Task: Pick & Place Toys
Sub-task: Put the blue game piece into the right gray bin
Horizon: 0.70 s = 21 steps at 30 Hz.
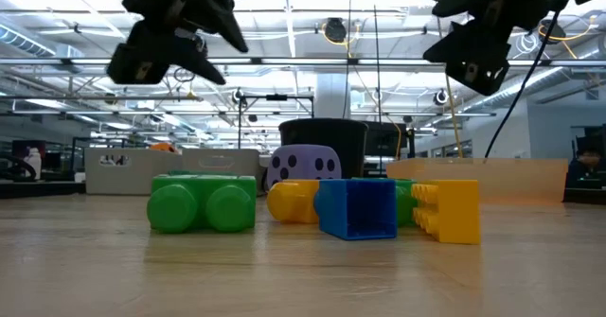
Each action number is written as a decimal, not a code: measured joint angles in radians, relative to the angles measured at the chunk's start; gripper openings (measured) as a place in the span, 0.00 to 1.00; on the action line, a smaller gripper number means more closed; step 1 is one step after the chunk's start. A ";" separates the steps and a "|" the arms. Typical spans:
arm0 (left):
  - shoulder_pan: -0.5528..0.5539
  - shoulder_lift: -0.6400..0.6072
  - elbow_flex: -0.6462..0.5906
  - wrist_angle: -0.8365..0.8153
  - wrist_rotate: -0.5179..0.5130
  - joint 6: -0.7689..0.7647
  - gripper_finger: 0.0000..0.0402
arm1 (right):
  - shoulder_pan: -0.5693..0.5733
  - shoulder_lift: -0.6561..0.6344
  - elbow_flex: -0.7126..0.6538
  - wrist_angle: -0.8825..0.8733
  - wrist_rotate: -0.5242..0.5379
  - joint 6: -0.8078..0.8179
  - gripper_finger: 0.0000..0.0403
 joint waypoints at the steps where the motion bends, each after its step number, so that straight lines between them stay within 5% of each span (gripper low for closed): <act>1: -0.006 0.000 0.000 -0.011 -0.003 -0.020 0.41 | 0.004 0.000 0.000 -0.001 0.013 0.000 0.42; 7: -0.057 0.000 -0.035 -0.076 -0.109 -0.223 0.43 | 0.008 0.000 0.000 0.002 0.107 0.000 0.42; 16: -0.148 -0.001 -0.141 0.070 -0.394 -0.579 0.44 | 0.007 0.000 0.000 0.010 0.176 0.013 0.42; 21: -0.172 0.035 -0.161 0.079 -0.420 -0.643 0.44 | 0.007 0.000 0.000 0.010 0.176 0.023 0.42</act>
